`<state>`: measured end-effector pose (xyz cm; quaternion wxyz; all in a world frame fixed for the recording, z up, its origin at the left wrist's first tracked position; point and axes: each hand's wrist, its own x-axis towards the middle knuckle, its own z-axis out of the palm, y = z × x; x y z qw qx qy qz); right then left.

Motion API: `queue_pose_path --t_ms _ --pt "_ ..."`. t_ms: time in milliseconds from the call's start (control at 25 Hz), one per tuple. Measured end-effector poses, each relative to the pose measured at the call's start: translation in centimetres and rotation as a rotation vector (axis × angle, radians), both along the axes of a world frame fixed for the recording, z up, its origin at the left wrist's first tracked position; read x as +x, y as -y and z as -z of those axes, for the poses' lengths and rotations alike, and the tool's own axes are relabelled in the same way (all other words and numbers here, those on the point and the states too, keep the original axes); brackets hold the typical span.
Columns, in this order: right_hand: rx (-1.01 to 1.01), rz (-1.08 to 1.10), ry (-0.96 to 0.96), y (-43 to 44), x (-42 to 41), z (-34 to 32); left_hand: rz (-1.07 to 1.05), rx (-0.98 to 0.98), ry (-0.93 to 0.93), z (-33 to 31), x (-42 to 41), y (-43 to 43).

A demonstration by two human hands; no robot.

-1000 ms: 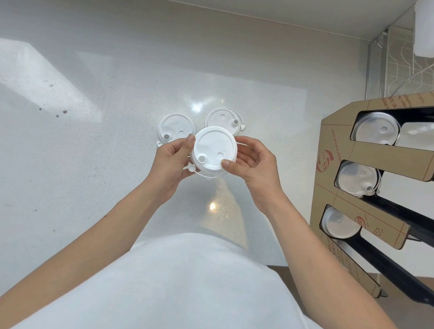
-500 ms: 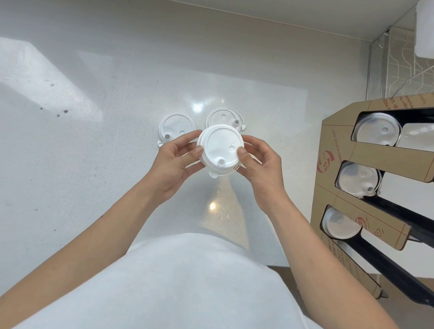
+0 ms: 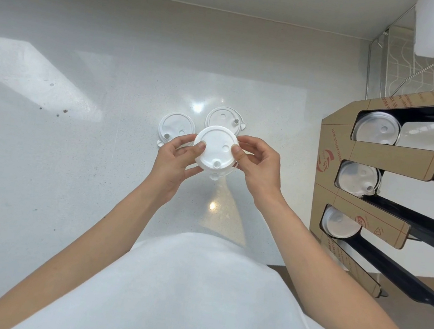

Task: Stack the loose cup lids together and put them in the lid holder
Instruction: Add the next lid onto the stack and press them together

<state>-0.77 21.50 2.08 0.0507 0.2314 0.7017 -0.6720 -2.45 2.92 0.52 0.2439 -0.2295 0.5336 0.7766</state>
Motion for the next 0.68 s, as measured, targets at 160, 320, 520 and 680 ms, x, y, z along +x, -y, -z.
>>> queue_pose_path --t_ms 160,320,520,680 --pt "0.027 -0.035 0.005 0.1 -0.1 0.3 0.026 -0.064 -0.045 0.3 0.1 0.3" --pt "-0.005 -0.090 0.022 0.1 -0.5 0.3 0.007 -0.067 -0.033 0.4 0.0 0.5" --pt "0.046 -0.081 0.027 0.2 -0.8 0.5 0.006 -0.055 0.000 0.3 0.0 0.6" --pt "0.054 -0.108 0.036 0.5 -1.1 0.8 -0.020 -0.085 -0.003 0.3 0.0 0.9"
